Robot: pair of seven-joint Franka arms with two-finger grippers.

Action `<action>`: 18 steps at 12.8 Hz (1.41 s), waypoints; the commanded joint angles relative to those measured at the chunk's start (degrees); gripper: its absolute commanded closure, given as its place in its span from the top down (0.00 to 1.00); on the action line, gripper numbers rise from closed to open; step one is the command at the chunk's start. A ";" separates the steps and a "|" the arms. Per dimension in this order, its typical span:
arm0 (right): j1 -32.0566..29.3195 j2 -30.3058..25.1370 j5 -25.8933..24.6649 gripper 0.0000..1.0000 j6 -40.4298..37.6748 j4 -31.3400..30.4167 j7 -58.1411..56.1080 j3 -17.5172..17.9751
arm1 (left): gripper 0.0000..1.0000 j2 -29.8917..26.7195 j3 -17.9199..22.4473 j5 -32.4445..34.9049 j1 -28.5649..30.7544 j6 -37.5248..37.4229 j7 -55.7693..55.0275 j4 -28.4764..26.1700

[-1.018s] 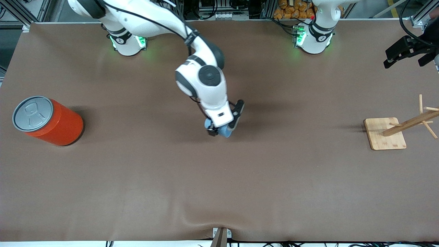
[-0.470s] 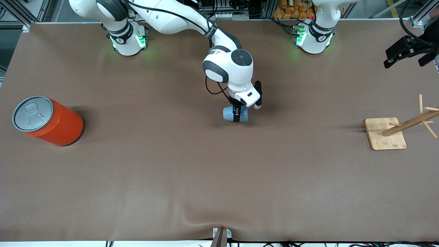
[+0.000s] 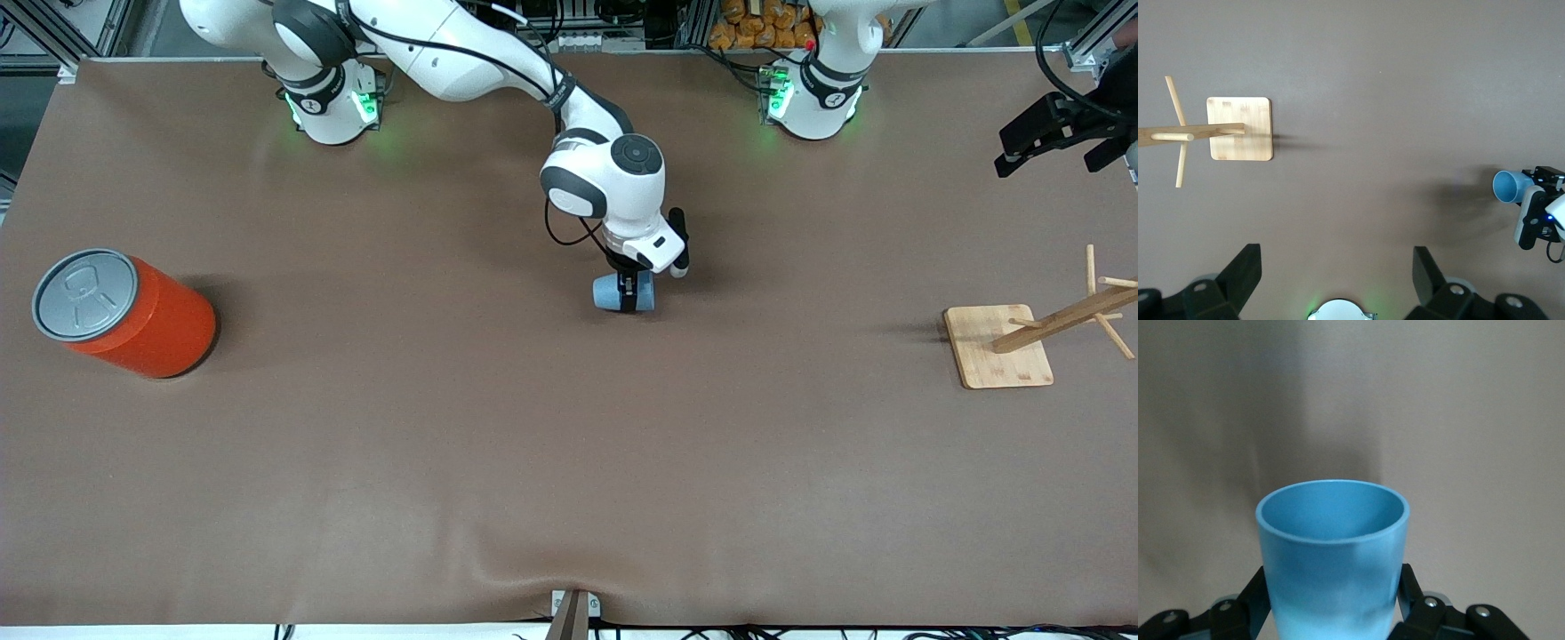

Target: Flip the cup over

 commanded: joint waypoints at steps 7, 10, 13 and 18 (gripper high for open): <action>1.76 2.04 -2.04 1.00 -0.56 1.81 4.35 -0.50 | 1.00 -0.39 -1.03 -0.80 0.19 1.20 0.90 -3.26; 1.50 1.17 -1.86 1.00 -1.17 1.73 4.36 -0.42 | 1.00 -0.21 -1.12 -5.00 0.01 7.86 0.81 -10.63; 1.50 -0.59 -1.60 1.00 -4.59 1.73 4.44 -0.15 | 1.00 1.44 -3.73 -8.10 -0.95 17.09 0.38 -18.37; 1.67 -5.42 -0.81 1.00 -11.89 1.73 4.44 0.46 | 1.00 7.06 -9.64 -8.62 -1.13 35.47 -0.16 -28.59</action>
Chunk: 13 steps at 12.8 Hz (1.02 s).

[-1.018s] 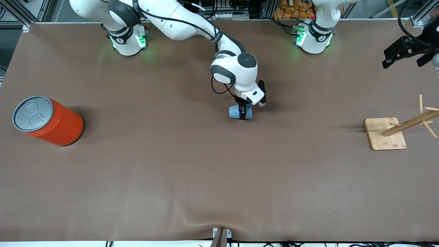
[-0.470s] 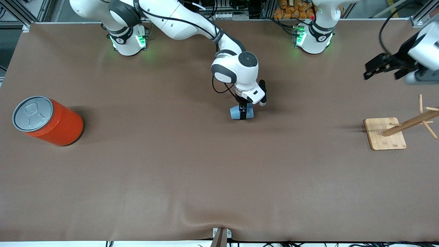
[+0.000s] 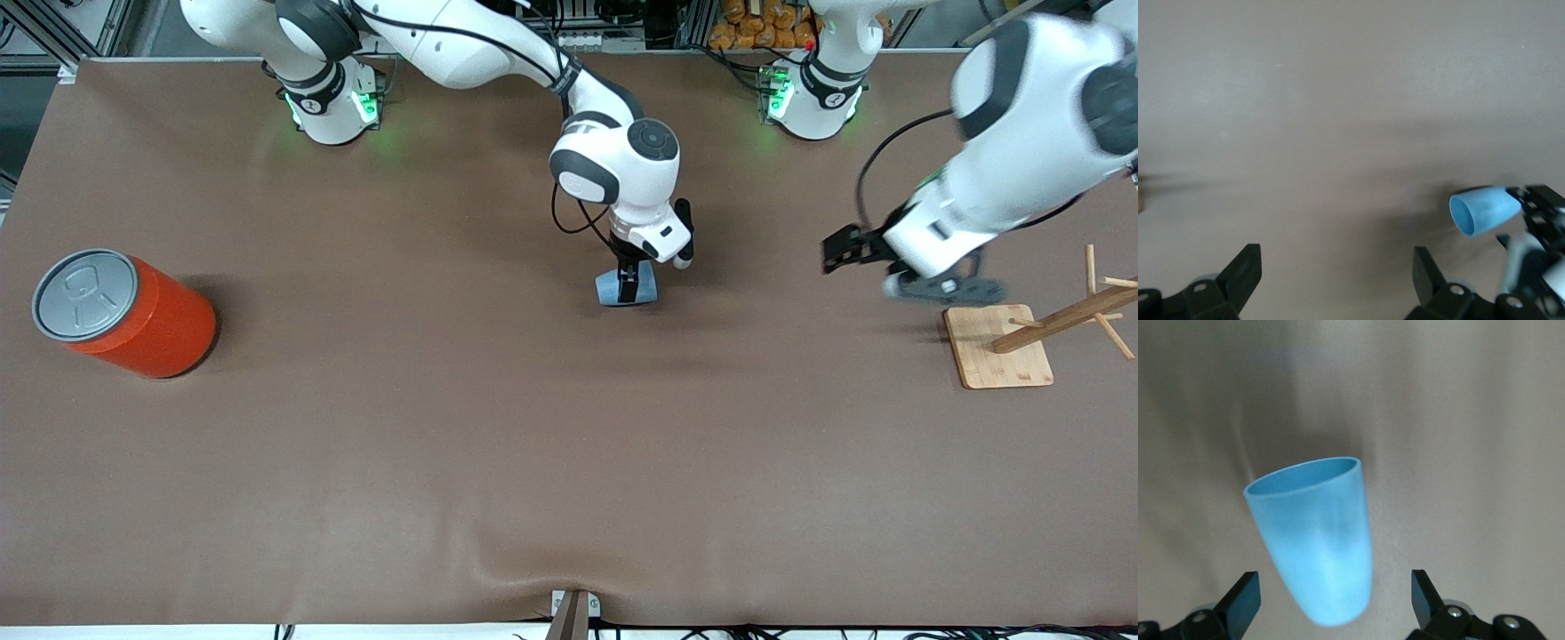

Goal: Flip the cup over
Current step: 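Tilt the cup sideways while the left gripper reaches toward it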

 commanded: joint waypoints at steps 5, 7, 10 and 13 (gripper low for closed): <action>-0.43 -8.23 4.55 1.00 -7.82 -0.64 1.46 1.14 | 1.00 6.23 -2.53 -15.27 0.29 10.88 1.09 -8.71; -3.83 -11.92 6.77 1.00 -12.12 -0.29 1.11 0.52 | 1.00 6.32 -4.46 -21.88 0.29 15.54 1.26 -12.67; -12.18 -15.70 6.43 1.00 -14.51 -0.20 1.02 0.18 | 1.00 6.67 -8.58 -32.34 0.37 23.98 1.44 -18.48; -23.24 -17.63 7.21 1.00 -16.18 1.03 1.19 -0.62 | 1.00 7.63 -11.23 -42.09 0.29 25.67 1.61 -20.59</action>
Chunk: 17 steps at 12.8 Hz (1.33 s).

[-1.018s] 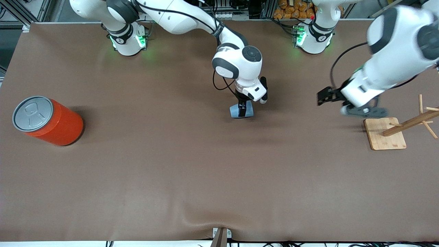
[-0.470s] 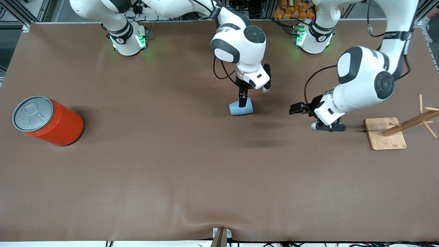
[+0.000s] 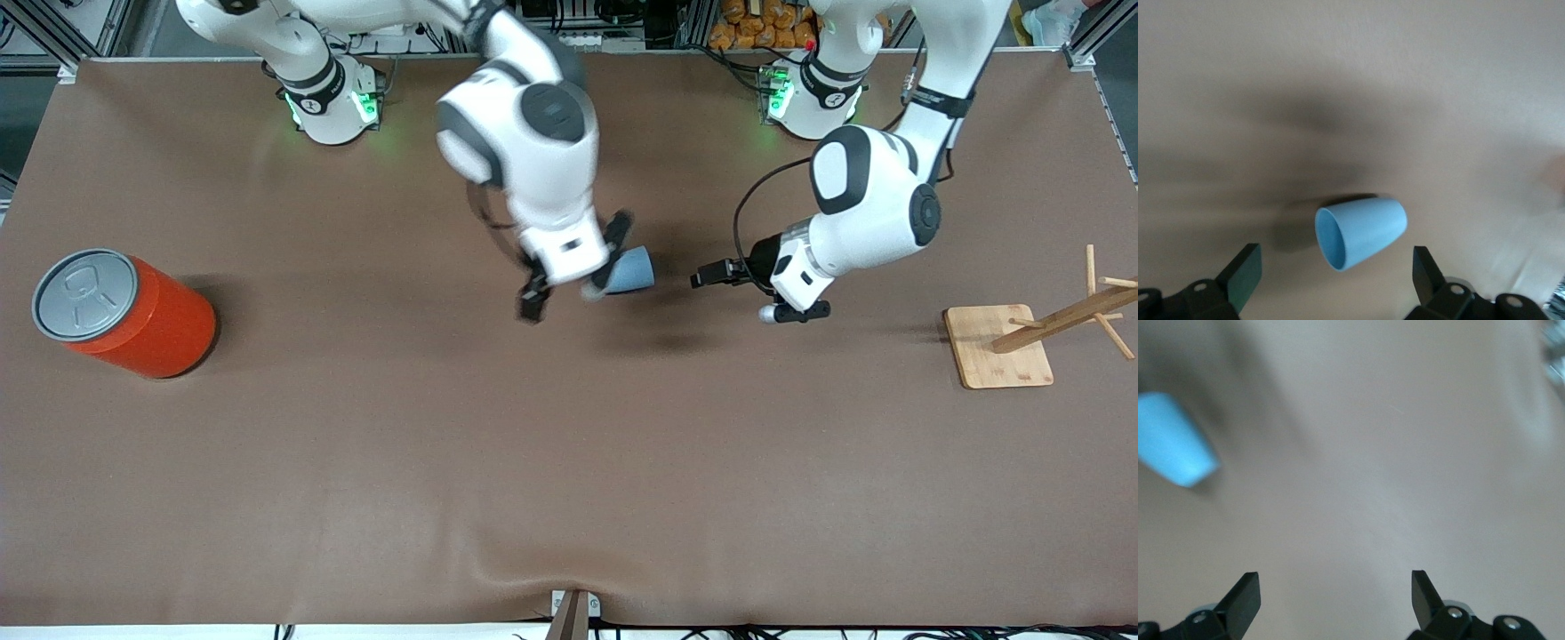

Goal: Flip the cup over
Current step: 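Grasp the cup with the left gripper while the right gripper releases, then hold the cup sideways while the right gripper returns to rest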

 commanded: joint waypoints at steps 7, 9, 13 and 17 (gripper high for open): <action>-25.17 -11.71 3.50 1.00 -11.72 0.62 2.32 4.46 | 1.00 4.17 -4.68 -32.21 0.93 4.95 26.45 -7.65; -32.20 -12.07 5.51 1.00 -12.97 1.58 2.52 5.36 | 1.00 7.33 -4.68 -36.67 0.58 7.13 31.11 -7.47; -34.70 -16.08 11.05 1.00 -15.15 3.97 4.60 1.24 | 1.00 12.26 -4.68 -47.94 0.31 7.76 43.87 -7.30; -34.53 -26.62 15.95 1.00 -17.38 -6.18 25.88 -4.98 | 0.81 12.88 -4.68 -52.51 -1.27 7.94 46.59 -7.56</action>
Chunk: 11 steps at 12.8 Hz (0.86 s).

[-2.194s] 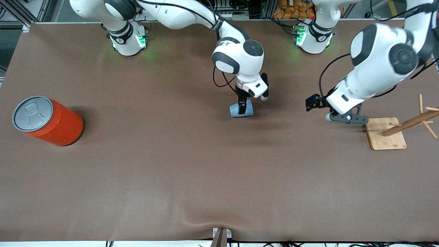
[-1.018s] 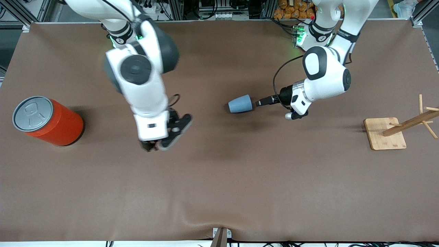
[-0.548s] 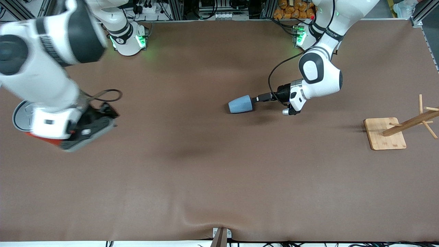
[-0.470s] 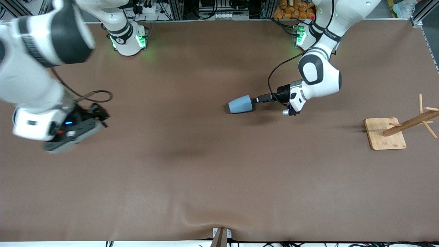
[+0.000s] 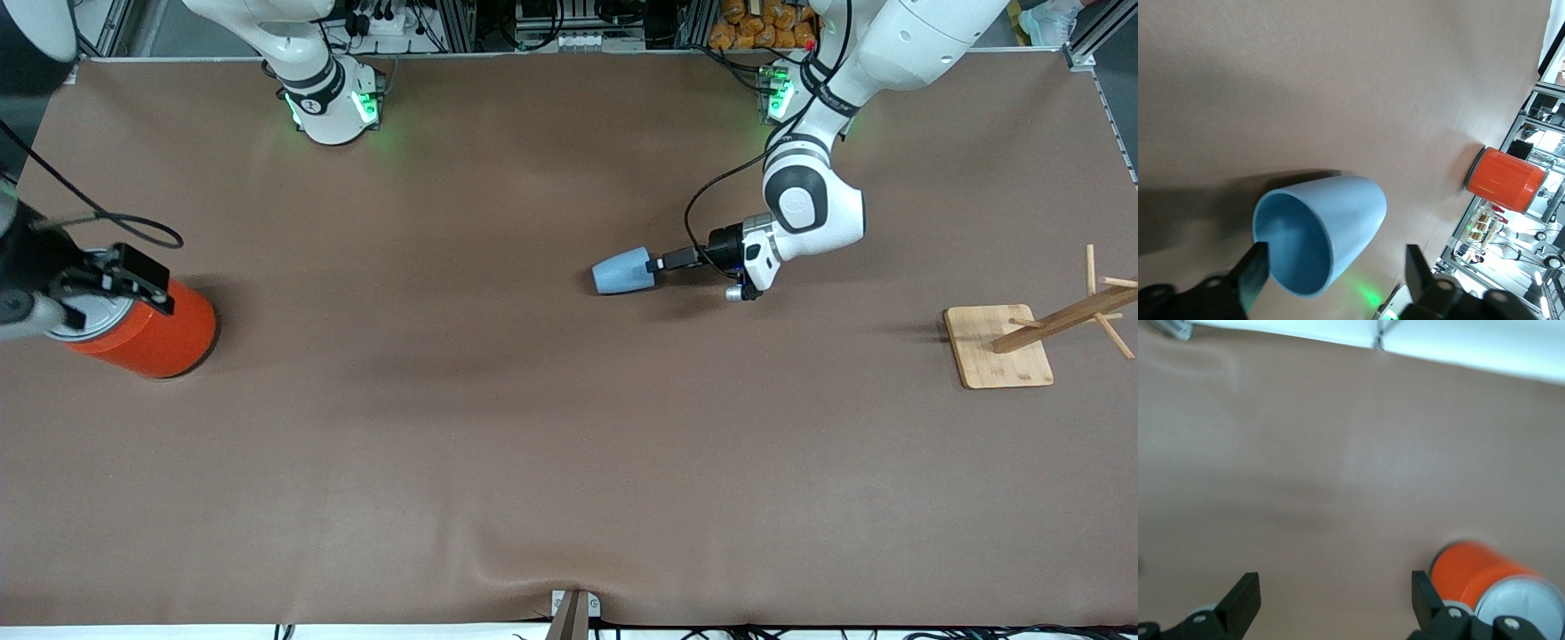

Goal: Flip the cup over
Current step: 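Hold the cup sideways while the right gripper returns to rest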

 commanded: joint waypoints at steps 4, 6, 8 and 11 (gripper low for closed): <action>1.97 -24.10 7.19 1.00 8.13 -30.07 5.48 -9.06 | 0.67 1.55 -0.42 -7.54 -1.91 1.02 4.30 0.90; 1.80 -23.51 6.48 1.00 7.86 -29.05 4.52 -8.97 | 0.59 3.39 -0.42 -7.82 -1.92 1.02 4.57 1.77; 1.97 -18.96 3.42 1.00 7.60 -23.88 3.90 -8.97 | 0.42 3.66 -0.42 -7.82 -2.01 1.02 4.57 1.87; 1.98 -17.97 2.35 1.00 6.72 -20.43 3.81 -8.79 | 0.00 3.32 -0.42 -7.82 -1.74 1.11 4.48 2.13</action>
